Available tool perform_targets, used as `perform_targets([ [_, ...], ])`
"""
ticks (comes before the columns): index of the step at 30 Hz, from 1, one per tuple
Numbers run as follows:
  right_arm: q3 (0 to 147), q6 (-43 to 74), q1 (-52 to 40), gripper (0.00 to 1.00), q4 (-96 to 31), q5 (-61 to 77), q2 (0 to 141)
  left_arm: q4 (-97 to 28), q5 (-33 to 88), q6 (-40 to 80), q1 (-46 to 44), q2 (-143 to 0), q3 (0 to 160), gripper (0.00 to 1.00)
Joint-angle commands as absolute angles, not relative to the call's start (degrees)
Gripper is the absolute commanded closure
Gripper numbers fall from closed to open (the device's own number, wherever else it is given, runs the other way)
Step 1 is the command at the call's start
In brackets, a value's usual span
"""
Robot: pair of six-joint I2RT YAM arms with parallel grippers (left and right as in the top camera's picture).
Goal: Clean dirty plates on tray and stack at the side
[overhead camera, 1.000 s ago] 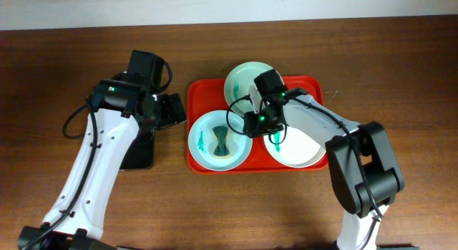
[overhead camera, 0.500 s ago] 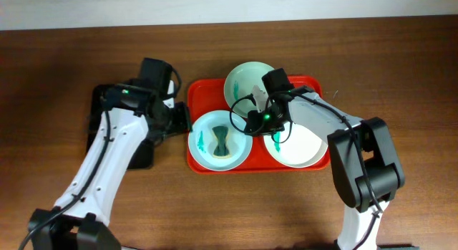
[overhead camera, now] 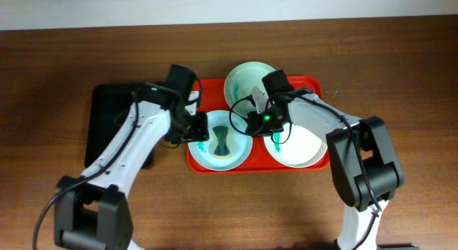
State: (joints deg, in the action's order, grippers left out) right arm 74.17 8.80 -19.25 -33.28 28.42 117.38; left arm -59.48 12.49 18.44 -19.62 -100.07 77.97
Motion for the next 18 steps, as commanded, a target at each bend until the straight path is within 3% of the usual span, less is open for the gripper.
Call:
perform_targets([
  [1, 73.3, 8.4, -19.1, 0.96, -33.5, 29.0, 118.8, -57.8, 14.4, 16.6, -21.7, -103.5, 77.6, 0.44],
  [14, 73.7, 8.4, -19.5, 0.93, -35.0, 24.3, 118.8, -54.0, 14.4, 14.7, -23.9, -109.5, 77.6, 0.41],
  [18, 74.8, 10.5, -20.0, 0.96, -36.4, 22.3, 118.7, -52.3, 14.2, 14.7, -24.1, -109.7, 77.6, 0.46],
])
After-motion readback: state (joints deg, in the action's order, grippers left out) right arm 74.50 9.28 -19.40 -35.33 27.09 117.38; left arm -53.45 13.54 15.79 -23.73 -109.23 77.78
